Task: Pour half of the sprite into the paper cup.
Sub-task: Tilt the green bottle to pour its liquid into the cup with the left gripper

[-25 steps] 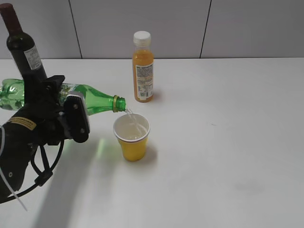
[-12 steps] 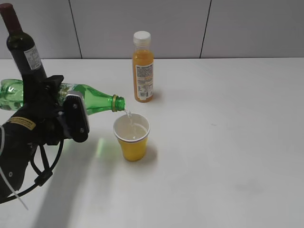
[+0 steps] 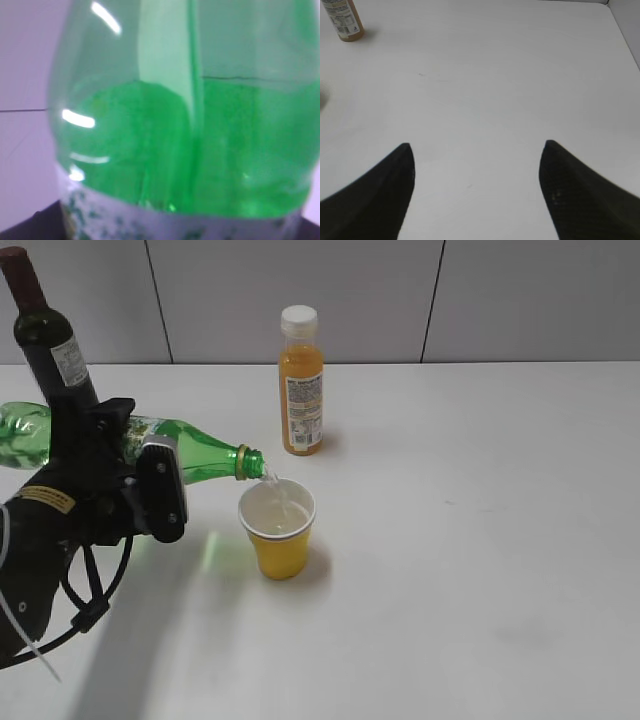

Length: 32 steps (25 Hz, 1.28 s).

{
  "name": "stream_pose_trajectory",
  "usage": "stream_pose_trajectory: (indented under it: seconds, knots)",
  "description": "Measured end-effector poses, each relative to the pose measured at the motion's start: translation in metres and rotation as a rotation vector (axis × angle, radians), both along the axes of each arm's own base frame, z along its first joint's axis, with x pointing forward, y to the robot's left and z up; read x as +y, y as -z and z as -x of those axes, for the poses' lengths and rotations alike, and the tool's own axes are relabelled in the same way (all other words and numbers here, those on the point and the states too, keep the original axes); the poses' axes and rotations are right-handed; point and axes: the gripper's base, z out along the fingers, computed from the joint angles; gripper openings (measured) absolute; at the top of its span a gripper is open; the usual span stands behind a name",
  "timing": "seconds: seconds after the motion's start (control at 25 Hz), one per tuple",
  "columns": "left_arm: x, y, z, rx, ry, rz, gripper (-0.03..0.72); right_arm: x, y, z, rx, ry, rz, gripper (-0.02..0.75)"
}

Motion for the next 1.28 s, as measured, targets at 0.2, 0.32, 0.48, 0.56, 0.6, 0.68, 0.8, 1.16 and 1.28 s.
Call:
stream_pose_trajectory:
  seconds: [0.2, 0.32, 0.48, 0.56, 0.6, 0.68, 0.8, 1.16, 1.28]
  knots:
    - [0.000, 0.000, 0.000, 0.000, 0.000, -0.001, 0.461, 0.000, 0.000, 0.000, 0.000, 0.000, 0.000, 0.583]
    - [0.000, 0.000, 0.000, 0.000, -0.002, 0.009, 0.461, 0.000, 0.000, 0.000, 0.000, 0.000, 0.000, 0.582]
    - [0.000, 0.000, 0.000, -0.002, -0.005, 0.041, 0.461, 0.000, 0.000, 0.000, 0.000, 0.000, 0.000, 0.582]
    - [-0.001, 0.000, 0.000, -0.004, -0.008, 0.078, 0.460, 0.000, 0.000, 0.000, 0.000, 0.000, 0.000, 0.582]
    - [-0.001, 0.000, 0.000, -0.005, -0.014, 0.115, 0.460, 0.000, 0.000, 0.000, 0.000, 0.000, 0.000, 0.582]
    - [-0.001, 0.000, 0.000, -0.008, -0.027, 0.207, 0.460, 0.000, 0.000, 0.000, 0.000, 0.000, 0.000, 0.582]
    - [-0.003, -0.001, 0.000, -0.010, -0.031, 0.326, 0.460, 0.000, 0.000, 0.000, 0.000, 0.000, 0.000, 0.583]
    - [-0.010, -0.002, -0.001, 0.006, -0.031, 0.798, 0.459, 0.000, 0.000, 0.000, 0.000, 0.000, 0.000, 0.583]
    - [-0.004, -0.002, -0.004, -0.001, -0.084, 0.948, 0.459, 0.000, 0.000, 0.000, 0.000, 0.000, 0.000, 0.582]
